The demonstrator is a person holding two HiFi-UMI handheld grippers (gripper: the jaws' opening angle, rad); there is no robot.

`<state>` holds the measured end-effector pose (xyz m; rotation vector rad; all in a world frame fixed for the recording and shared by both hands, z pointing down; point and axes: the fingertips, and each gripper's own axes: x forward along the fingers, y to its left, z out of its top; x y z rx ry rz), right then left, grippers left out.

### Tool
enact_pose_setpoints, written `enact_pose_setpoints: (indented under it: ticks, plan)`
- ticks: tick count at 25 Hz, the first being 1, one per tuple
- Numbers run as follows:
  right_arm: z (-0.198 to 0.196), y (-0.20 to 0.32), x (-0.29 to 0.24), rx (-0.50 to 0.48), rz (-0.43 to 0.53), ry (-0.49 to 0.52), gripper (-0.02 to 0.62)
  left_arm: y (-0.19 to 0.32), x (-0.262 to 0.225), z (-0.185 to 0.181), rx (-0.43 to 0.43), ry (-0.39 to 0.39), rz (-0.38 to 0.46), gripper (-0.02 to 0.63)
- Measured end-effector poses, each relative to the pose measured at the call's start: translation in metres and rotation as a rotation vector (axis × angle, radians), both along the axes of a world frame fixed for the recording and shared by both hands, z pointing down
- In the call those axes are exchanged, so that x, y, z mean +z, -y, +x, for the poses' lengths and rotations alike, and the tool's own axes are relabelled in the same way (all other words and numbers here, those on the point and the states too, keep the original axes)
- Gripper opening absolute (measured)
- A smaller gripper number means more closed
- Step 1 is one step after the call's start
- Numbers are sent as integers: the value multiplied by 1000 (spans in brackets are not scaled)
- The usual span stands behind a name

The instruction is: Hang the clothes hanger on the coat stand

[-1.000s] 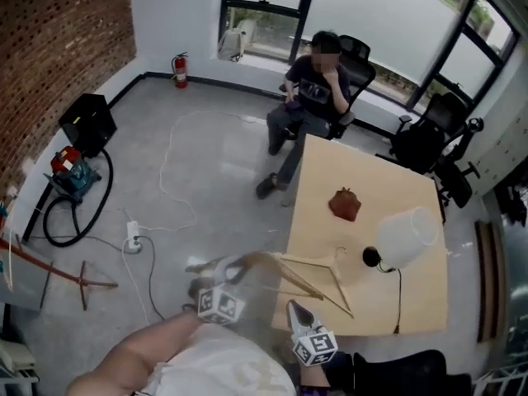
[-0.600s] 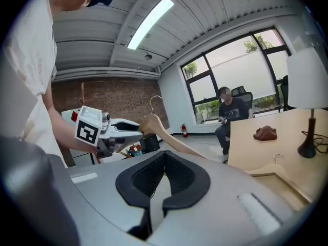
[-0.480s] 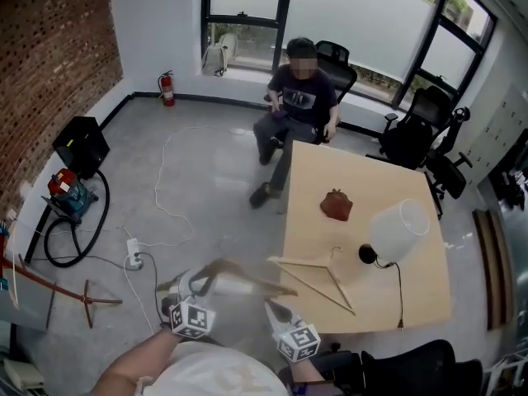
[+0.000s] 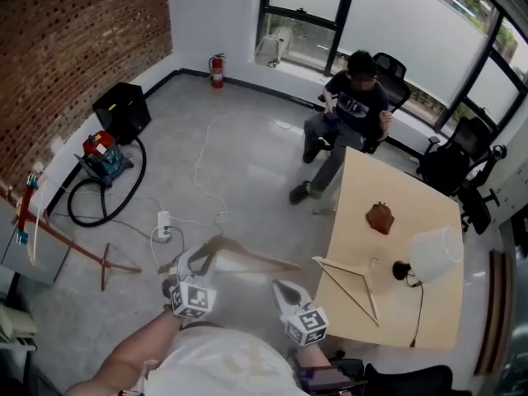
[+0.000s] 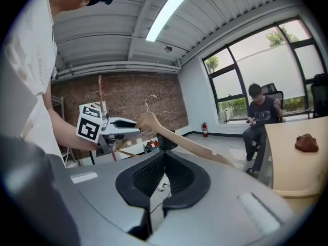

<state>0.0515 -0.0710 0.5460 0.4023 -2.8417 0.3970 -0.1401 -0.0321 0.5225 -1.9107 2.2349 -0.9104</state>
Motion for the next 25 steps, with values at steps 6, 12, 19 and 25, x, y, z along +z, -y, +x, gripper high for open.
enact_pose_setpoints:
  ticks: [6, 12, 19, 25]
  plan:
    - [-74, -46, -4, -4, 35, -19, 14, -63, 15, -93, -80, -3, 3, 127]
    - [-179, -77, -8, -213, 29, -13, 14, -134, -7, -174, -243, 0, 1, 128]
    - [-273, -135, -12, -364, 56, -14, 14, -219, -10, -250, -381, 23, 36, 128]
    - [-335, -175, -18, -508, 64, -8, 14, -281, -12, -300, -535, 32, 40, 128]
